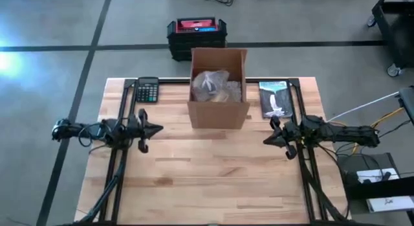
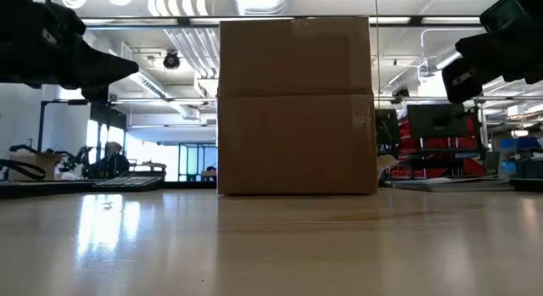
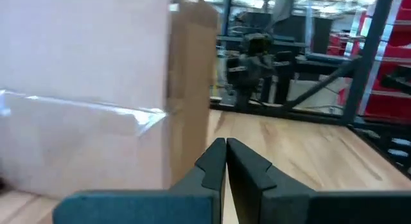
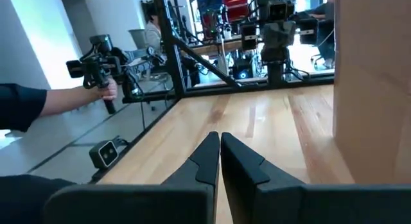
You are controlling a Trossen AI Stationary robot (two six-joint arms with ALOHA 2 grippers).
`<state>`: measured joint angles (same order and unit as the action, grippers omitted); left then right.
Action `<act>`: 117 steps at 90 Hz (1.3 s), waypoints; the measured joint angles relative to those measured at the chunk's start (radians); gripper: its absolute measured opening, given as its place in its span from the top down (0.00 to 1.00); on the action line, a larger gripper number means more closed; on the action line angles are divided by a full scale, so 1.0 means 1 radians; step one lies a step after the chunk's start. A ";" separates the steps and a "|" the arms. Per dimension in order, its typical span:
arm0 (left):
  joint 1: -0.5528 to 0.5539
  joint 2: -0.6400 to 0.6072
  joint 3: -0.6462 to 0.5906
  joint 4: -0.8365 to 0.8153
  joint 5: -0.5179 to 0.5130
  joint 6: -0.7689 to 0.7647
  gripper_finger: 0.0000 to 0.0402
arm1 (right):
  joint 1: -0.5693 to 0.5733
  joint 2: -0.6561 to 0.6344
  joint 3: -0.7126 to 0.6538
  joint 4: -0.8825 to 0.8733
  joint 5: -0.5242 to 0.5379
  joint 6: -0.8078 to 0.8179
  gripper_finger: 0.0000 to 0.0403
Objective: Wrap mug
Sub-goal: Return to Home Position
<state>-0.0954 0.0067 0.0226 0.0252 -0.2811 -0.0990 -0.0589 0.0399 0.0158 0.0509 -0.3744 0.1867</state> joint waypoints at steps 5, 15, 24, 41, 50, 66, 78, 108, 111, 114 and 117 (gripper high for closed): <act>0.017 -0.002 -0.003 0.001 0.050 -0.019 1.00 | 0.000 0.000 0.000 0.000 0.000 -0.006 1.00; 0.028 0.000 -0.005 0.001 0.090 -0.042 1.00 | 0.000 0.000 0.000 0.000 0.000 -0.027 1.00; 0.028 0.021 -0.002 0.001 0.023 -0.067 1.00 | 0.000 0.000 0.000 0.000 0.000 -0.007 1.00; 0.028 0.061 -0.001 0.004 -0.046 -0.068 1.00 | 0.000 0.009 0.000 -0.001 0.001 0.027 1.00; 0.028 0.083 -0.001 0.004 -0.047 -0.068 1.00 | 0.000 0.009 0.000 -0.001 0.001 0.022 1.00; 0.028 0.122 -0.001 0.004 -0.047 -0.068 1.00 | 0.000 0.009 -0.002 -0.007 0.125 -0.029 1.00; 0.028 0.151 -0.001 0.005 -0.048 -0.068 1.00 | 0.000 0.007 -0.001 -0.023 0.200 -0.063 1.00; 0.028 0.222 -0.001 0.005 -0.049 -0.068 1.00 | 0.000 0.009 -0.001 -0.029 0.244 -0.083 1.00; 0.028 0.229 -0.001 0.005 -0.049 -0.068 1.00 | 0.000 0.009 -0.001 -0.028 0.244 -0.083 1.00; 0.028 0.235 -0.001 0.005 -0.049 -0.068 1.00 | 0.000 0.009 -0.001 -0.028 0.243 -0.083 1.00; 0.028 0.241 -0.001 0.005 -0.049 -0.068 1.00 | 0.000 0.009 -0.001 -0.028 0.243 -0.083 1.00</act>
<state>-0.0669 0.2473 0.0219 0.0305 -0.3302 -0.1665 -0.0591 0.0486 0.0147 0.0234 -0.1310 0.1040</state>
